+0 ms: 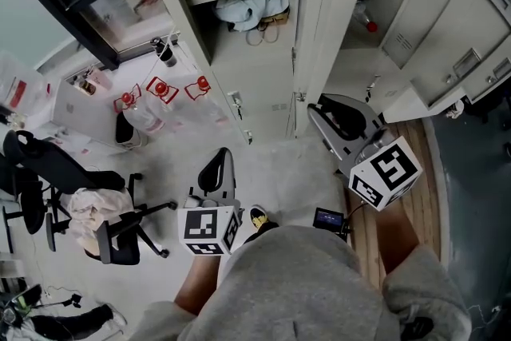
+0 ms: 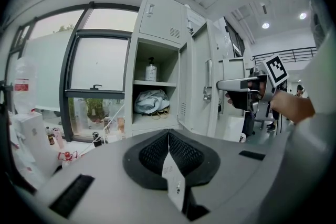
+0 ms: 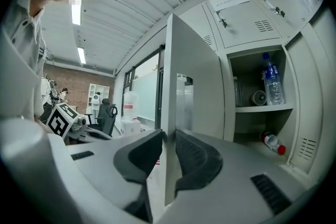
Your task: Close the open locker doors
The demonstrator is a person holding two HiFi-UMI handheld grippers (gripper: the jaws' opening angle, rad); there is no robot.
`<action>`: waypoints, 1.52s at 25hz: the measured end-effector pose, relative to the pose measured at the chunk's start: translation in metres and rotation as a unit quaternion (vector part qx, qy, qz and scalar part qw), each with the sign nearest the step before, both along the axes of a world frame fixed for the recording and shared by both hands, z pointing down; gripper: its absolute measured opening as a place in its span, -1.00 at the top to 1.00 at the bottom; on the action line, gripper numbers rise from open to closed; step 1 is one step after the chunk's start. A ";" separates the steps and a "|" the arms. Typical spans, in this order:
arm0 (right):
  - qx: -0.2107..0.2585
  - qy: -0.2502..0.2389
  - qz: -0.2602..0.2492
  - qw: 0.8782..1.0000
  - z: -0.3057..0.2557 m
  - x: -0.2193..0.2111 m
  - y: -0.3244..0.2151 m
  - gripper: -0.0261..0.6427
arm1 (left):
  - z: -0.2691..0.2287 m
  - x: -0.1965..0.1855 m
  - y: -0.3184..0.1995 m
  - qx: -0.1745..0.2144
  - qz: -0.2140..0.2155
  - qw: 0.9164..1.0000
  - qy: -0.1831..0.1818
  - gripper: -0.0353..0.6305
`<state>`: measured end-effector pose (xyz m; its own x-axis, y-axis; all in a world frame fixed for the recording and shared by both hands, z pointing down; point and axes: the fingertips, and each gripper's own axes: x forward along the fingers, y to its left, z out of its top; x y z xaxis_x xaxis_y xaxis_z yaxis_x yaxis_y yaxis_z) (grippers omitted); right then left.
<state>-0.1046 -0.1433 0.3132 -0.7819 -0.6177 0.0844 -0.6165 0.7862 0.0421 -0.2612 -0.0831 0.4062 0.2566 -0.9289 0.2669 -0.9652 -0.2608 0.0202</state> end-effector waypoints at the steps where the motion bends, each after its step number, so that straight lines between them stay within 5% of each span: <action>1: 0.000 0.001 -0.003 1.000 0.000 -0.005 0.000 0.66 | 0.000 -0.002 0.000 0.000 0.000 1.000 0.001 0.86; 38: 0.004 0.008 -0.016 1.000 0.001 -0.162 -0.068 0.69 | 0.008 -0.106 -0.027 0.001 -0.036 0.999 -0.010 0.86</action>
<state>-0.2665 -0.2112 0.3146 -0.8000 -0.5929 0.0919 -0.5900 0.8052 0.0590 -0.3667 -0.1104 0.4143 0.1847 -0.9452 0.2691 -0.9815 -0.1915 0.0010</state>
